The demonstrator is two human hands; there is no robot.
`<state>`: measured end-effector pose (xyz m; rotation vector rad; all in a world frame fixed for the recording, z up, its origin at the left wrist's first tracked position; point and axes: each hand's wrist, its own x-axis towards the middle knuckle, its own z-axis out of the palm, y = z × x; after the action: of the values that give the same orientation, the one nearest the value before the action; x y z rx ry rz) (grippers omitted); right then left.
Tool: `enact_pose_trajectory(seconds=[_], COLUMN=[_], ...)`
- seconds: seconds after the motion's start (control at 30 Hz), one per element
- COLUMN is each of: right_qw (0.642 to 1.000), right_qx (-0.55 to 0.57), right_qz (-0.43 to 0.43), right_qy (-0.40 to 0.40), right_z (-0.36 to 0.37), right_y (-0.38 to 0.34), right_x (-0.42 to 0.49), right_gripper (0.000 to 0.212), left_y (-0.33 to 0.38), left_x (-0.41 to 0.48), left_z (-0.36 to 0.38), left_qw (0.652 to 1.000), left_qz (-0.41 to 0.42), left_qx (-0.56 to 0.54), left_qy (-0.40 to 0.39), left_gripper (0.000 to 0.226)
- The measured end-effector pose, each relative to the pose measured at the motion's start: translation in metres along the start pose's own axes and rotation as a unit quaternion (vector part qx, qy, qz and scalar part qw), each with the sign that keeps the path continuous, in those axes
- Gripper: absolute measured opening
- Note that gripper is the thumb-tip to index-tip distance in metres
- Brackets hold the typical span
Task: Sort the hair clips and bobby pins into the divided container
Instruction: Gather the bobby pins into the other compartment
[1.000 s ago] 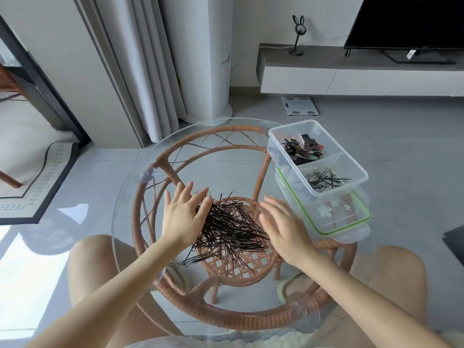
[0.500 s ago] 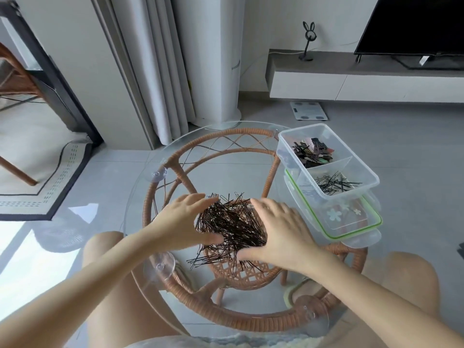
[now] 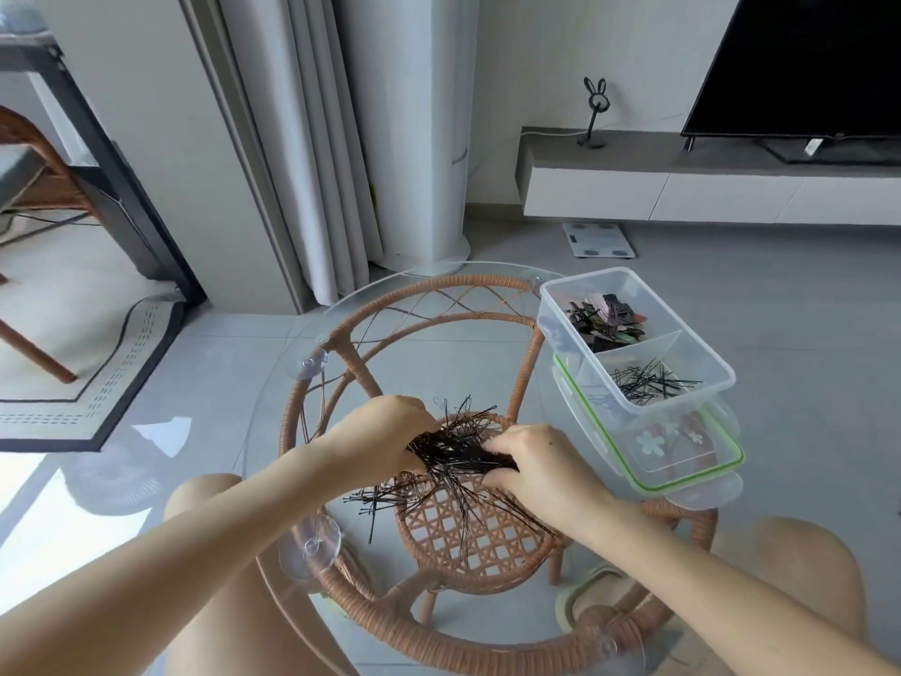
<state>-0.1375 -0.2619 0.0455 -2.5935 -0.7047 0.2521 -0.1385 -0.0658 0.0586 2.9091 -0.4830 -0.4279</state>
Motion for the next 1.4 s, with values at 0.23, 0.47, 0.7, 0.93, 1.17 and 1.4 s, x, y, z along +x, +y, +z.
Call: enact_pose_trajectory(seconds=[0.23, 0.47, 0.7, 0.93, 1.17, 1.4], right_qw=[0.999, 0.996, 0.986, 0.973, 0.988, 0.990], right_qx=[0.024, 0.076, 0.148, 0.196, 0.090, -0.068], right_qz=[0.028, 0.046, 0.052, 0.066, 0.100, 0.094], right_qy=[0.023, 0.030, 0.053, 0.103, 0.082, -0.074], right_z=[-0.033, -0.057, -0.071, -0.115, -0.167, -0.143], right_y=[0.000, 0.004, 0.015, 0.029, 0.080, 0.109], right_x=[0.003, 0.004, 0.007, 0.003, 0.009, 0.027], right_gripper=[0.030, 0.033, 0.025, 0.015, 0.011, 0.020], left_y=[-0.007, -0.008, -0.007, 0.015, 0.051, 0.099], left_x=[0.004, 0.001, 0.003, 0.014, 0.036, 0.073], left_z=[-0.023, -0.040, -0.061, -0.086, -0.093, -0.093], left_qw=[0.999, 0.994, 0.983, 0.973, 0.962, 0.953], left_qz=[-0.044, -0.059, -0.087, -0.066, -0.032, 0.018], left_qx=[-0.028, -0.032, -0.060, -0.094, -0.148, -0.192], left_qy=[0.011, 0.081, 0.148, 0.202, 0.227, 0.232], left_gripper=[0.030, 0.024, 0.016, 0.020, 0.020, 0.014])
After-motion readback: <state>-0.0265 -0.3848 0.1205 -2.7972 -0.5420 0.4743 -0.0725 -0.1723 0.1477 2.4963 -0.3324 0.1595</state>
